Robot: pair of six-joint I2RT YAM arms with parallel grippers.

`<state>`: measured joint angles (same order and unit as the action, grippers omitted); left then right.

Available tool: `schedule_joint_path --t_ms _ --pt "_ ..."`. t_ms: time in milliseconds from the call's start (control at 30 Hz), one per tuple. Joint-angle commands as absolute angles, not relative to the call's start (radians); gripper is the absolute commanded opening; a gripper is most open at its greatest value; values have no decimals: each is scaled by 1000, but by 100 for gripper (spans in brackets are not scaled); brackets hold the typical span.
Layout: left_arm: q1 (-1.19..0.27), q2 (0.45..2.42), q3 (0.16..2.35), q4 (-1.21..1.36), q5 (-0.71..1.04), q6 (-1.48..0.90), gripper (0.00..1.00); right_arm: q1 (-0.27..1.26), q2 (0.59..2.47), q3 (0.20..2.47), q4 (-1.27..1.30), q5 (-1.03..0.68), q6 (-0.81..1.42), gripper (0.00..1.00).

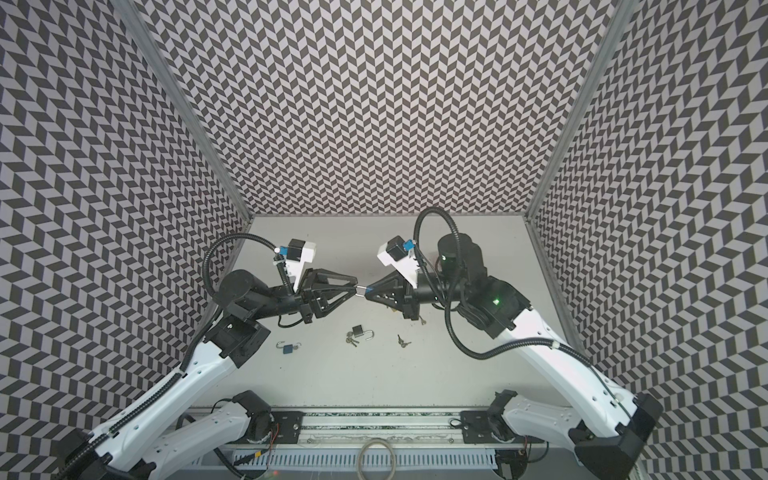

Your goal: Lock with the key

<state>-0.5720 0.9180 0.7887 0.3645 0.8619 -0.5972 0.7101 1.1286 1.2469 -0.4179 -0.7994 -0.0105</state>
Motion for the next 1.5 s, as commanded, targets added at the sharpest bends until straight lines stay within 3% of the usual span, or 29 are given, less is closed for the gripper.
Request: schedule_joint_path --t_ms 0,167,433,700,867,1067,1300,1467 --pt "-585 919 815 359 879 -582 21 707 1125 1274 -354 -832 -17 0" --pt "-585 906 816 347 860 -567 0 707 1121 1272 -356 -831 -22 0" --pt "-594 890 809 326 850 -522 0 707 1127 1261 -291 -895 32 0" --pt "-820 1018 738 442 781 -542 0 775 1207 1315 -99 -877 121 0" --pt "-781 956 712 407 720 -530 0 765 1153 1274 -61 -850 133 0" --pt "-635 889 714 408 790 -568 0 702 1044 1165 42 -835 206 0" --pt "-626 871 711 459 796 -610 0 699 981 1025 287 -777 378 0" --pt "-630 870 689 547 765 -679 0 716 1021 977 396 -831 448 1"
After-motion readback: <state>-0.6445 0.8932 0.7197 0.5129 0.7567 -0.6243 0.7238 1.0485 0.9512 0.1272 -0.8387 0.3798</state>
